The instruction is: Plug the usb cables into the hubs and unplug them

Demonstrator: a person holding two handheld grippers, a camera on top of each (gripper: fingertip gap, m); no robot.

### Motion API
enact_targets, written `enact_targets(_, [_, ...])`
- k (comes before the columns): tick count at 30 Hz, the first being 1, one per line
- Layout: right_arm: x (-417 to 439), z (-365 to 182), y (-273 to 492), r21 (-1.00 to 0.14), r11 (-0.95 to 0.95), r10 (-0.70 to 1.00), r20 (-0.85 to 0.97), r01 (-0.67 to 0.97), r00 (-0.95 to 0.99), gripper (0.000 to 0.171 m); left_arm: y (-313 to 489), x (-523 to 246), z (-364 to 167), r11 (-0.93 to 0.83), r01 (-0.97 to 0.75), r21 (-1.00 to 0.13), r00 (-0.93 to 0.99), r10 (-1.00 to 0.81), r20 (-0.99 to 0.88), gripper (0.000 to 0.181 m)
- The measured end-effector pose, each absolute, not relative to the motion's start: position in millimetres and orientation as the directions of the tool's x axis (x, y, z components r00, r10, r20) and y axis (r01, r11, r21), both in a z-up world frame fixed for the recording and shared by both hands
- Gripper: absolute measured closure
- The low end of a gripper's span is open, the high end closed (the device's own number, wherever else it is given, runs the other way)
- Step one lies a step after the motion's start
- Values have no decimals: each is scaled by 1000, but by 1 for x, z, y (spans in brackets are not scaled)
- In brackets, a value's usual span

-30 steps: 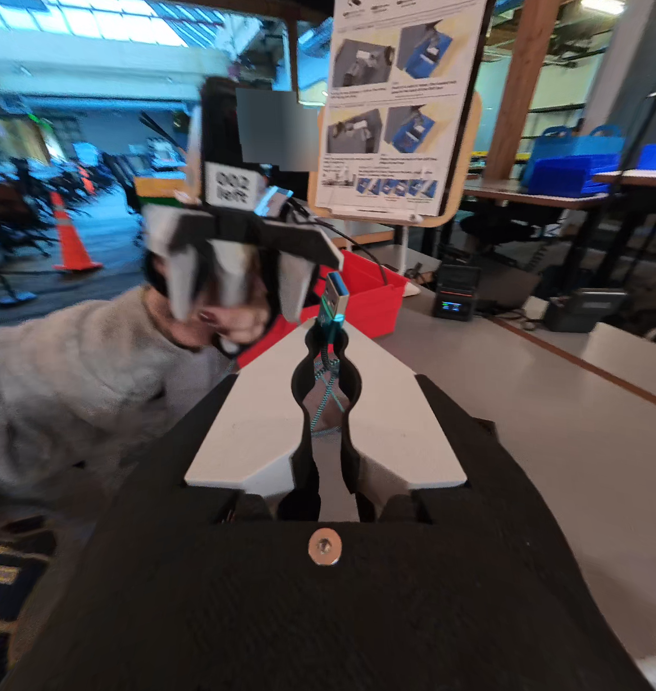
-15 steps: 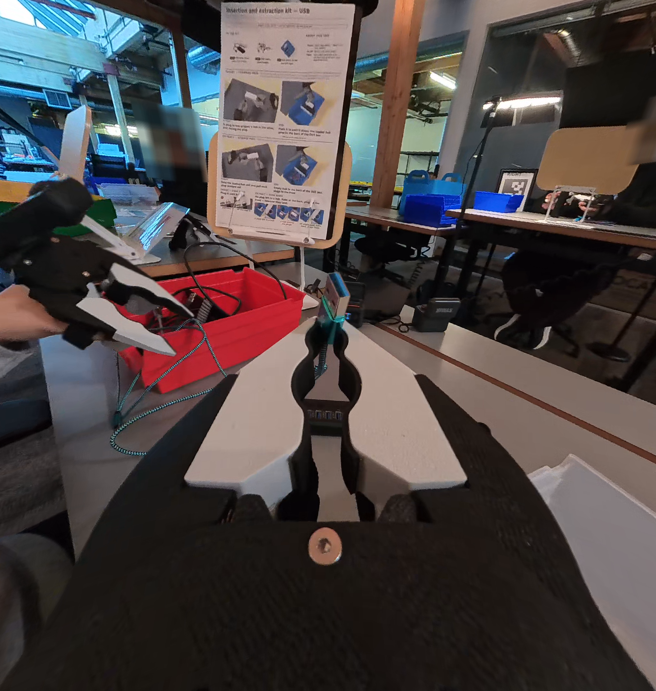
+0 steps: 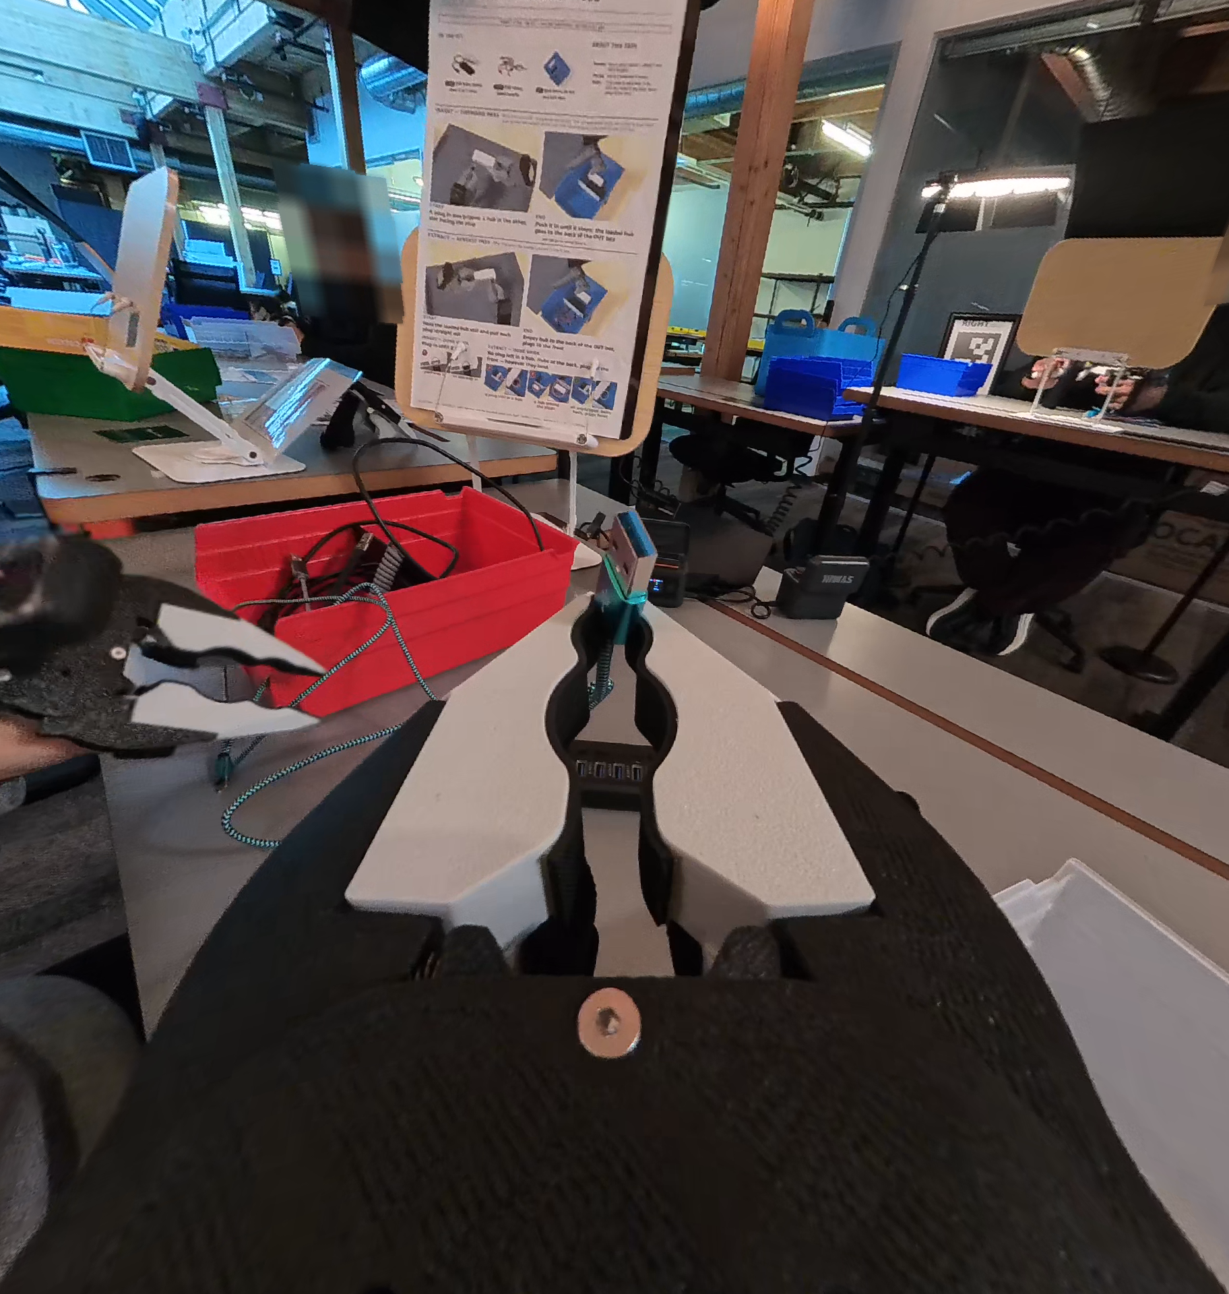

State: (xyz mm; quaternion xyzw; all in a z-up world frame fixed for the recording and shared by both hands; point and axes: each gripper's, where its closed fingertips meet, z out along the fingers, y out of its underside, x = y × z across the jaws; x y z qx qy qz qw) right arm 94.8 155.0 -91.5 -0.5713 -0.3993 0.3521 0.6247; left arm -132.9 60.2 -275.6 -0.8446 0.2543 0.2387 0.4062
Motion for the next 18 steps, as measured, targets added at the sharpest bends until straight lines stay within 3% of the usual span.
enact_targets(1, [95,-91,154,-995,102,897,100,19,431,167,60,-136,-280,-546,-659,-517,719,-255,-647,171])
enact_targets(5, [96,-91,155,-994,107,895,106,24,432,167,57,-148,-268,-553,-719,-422,617,-227,-754,181])
enact_targets(11, [100,-91,159,-995,98,893,93,12,440,167,52,-123,-180,-302,-750,-588,634,-74,-770,181])
enact_targets(15, [100,-91,159,-995,98,893,94,13,441,167,47,-63,-147,-38,-687,-725,716,-199,-669,181])
enact_targets(18, [97,-93,159,-994,103,893,103,25,438,167,54,-26,-160,3,-653,-757,706,-358,-611,181])
